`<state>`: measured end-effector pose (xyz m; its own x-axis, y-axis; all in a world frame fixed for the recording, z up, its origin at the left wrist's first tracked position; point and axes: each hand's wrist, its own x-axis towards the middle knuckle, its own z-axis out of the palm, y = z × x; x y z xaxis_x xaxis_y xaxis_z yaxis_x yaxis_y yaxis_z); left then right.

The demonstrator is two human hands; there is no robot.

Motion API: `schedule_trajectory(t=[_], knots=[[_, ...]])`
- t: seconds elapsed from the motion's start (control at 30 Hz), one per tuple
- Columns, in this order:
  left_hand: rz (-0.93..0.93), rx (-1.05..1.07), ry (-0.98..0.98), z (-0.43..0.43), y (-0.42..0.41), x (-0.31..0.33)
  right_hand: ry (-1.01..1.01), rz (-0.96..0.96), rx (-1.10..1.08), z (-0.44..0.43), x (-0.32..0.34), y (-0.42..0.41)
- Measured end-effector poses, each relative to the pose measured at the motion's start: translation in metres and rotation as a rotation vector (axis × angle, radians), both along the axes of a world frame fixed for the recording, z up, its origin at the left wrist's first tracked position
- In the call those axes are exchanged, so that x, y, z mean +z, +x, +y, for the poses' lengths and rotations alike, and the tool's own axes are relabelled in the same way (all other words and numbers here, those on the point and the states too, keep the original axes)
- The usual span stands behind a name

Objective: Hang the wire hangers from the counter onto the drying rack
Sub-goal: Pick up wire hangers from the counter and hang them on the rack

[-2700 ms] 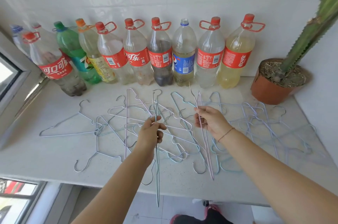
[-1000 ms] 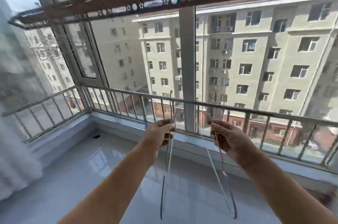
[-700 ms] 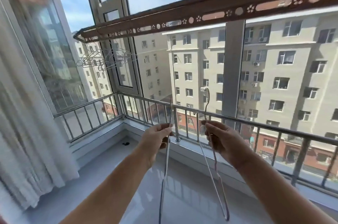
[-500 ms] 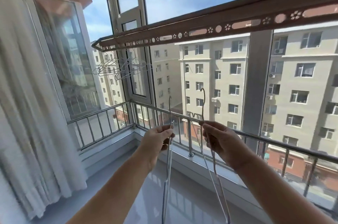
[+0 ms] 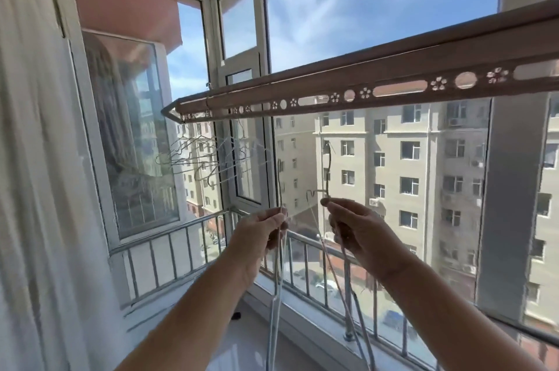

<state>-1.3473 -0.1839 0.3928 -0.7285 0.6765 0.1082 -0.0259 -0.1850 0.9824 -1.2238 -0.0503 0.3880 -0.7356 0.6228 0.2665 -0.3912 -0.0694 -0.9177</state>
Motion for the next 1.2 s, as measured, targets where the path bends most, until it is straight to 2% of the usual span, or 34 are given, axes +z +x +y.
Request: schedule_trajectory(t=[0.33, 0.73, 1.2], knots=[[0.090, -0.034, 0.088, 0.074, -0.123, 0.052, 0.175, -0.002, -0.128, 0.054, 0.051, -0.117], [0.094, -0.175, 0.153, 0.154, -0.258, 0.096, 0.194, 0.006, -0.319, 0.109, 0.092, -0.239], [0.060, -0.341, 0.122, 0.224, -0.324, 0.088, 0.159, -0.070, -0.506, 0.147, 0.077, -0.283]])
